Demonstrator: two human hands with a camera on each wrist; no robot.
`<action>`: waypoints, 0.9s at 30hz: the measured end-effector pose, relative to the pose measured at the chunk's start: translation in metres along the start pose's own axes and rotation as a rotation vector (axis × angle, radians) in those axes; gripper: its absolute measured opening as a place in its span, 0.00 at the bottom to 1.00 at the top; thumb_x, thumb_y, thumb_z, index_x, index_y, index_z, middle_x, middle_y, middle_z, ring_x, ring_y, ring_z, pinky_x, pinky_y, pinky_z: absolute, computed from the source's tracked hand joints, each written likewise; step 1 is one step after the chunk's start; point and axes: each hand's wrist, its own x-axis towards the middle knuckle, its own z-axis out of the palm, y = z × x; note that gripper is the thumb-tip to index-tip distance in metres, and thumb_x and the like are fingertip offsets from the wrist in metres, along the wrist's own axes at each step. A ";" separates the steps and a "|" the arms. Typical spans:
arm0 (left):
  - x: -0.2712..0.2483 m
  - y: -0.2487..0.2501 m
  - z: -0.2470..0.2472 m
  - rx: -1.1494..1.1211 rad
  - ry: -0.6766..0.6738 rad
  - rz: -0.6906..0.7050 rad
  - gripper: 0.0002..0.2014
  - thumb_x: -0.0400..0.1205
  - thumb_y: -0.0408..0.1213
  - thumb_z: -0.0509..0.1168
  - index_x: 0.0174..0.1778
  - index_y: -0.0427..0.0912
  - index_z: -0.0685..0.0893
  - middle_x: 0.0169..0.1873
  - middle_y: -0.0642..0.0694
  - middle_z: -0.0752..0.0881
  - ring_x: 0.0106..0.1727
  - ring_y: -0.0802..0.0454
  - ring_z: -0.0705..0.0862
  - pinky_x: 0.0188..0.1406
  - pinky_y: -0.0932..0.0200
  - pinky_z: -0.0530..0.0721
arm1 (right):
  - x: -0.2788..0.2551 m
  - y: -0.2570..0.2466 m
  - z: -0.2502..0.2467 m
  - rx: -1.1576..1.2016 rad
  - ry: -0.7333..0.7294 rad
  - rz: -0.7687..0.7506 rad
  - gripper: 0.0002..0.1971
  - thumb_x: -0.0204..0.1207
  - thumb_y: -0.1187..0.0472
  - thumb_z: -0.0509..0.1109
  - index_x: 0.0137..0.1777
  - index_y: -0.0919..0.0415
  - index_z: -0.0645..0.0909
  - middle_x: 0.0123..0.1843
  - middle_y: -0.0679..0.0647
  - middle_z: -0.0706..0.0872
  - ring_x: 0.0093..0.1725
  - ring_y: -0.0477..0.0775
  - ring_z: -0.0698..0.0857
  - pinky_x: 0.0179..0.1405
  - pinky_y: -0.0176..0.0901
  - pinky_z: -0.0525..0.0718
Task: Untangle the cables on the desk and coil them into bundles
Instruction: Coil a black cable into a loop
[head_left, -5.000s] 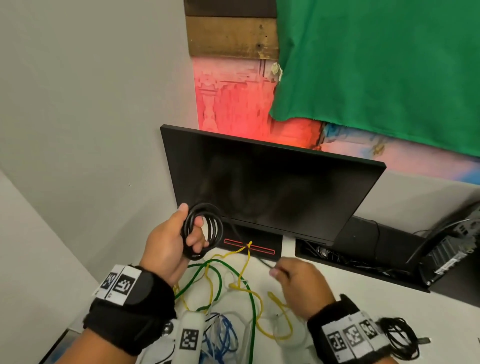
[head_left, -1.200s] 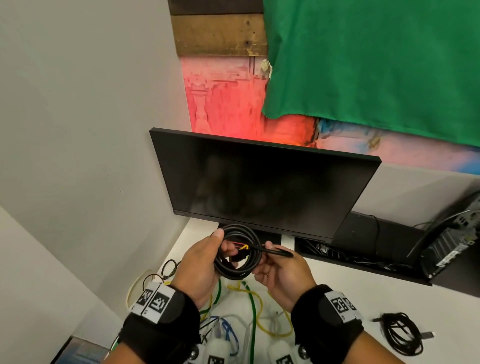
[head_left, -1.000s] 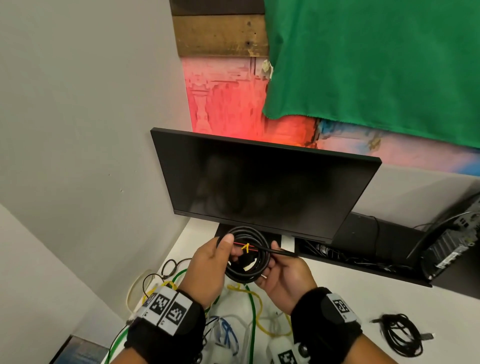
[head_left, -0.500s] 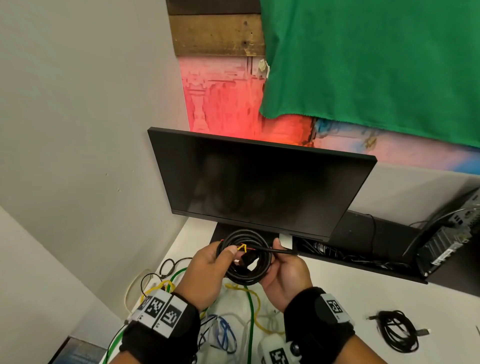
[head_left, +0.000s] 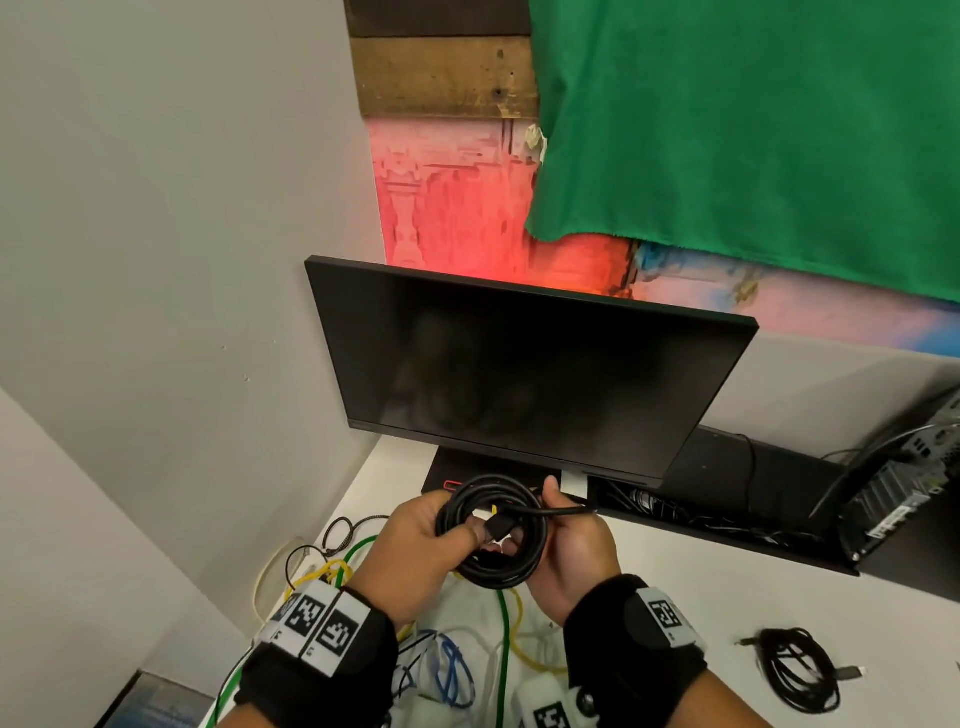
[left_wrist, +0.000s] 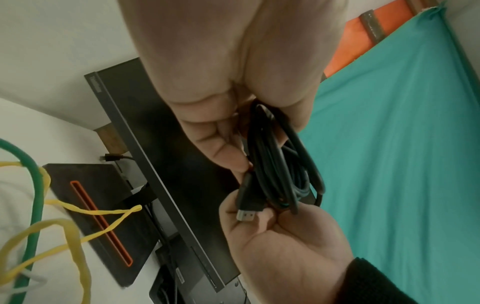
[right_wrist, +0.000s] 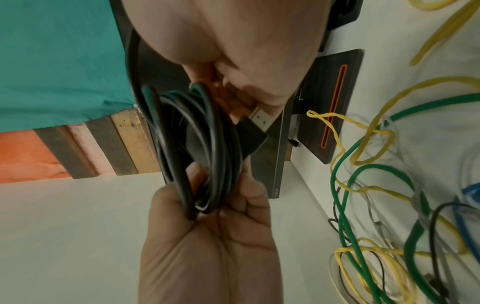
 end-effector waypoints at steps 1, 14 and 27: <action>-0.001 0.000 0.000 -0.014 -0.007 0.004 0.05 0.80 0.27 0.68 0.42 0.41 0.86 0.35 0.43 0.91 0.40 0.49 0.90 0.41 0.60 0.86 | -0.001 0.000 0.000 -0.019 -0.012 0.023 0.32 0.87 0.49 0.57 0.74 0.81 0.70 0.70 0.82 0.77 0.71 0.79 0.79 0.73 0.69 0.76; 0.004 -0.024 -0.006 0.185 0.332 -0.146 0.03 0.72 0.30 0.72 0.39 0.41 0.85 0.34 0.36 0.88 0.41 0.36 0.88 0.48 0.42 0.87 | -0.014 -0.020 -0.011 -1.428 0.144 -0.353 0.20 0.84 0.49 0.66 0.30 0.57 0.81 0.25 0.44 0.82 0.27 0.40 0.80 0.34 0.38 0.75; -0.007 -0.028 0.008 -0.091 0.069 -0.270 0.19 0.63 0.26 0.72 0.50 0.27 0.83 0.45 0.24 0.87 0.47 0.34 0.88 0.55 0.41 0.87 | -0.014 -0.002 0.010 -1.751 0.064 -0.344 0.19 0.72 0.44 0.74 0.27 0.54 0.75 0.27 0.47 0.80 0.29 0.45 0.79 0.28 0.39 0.71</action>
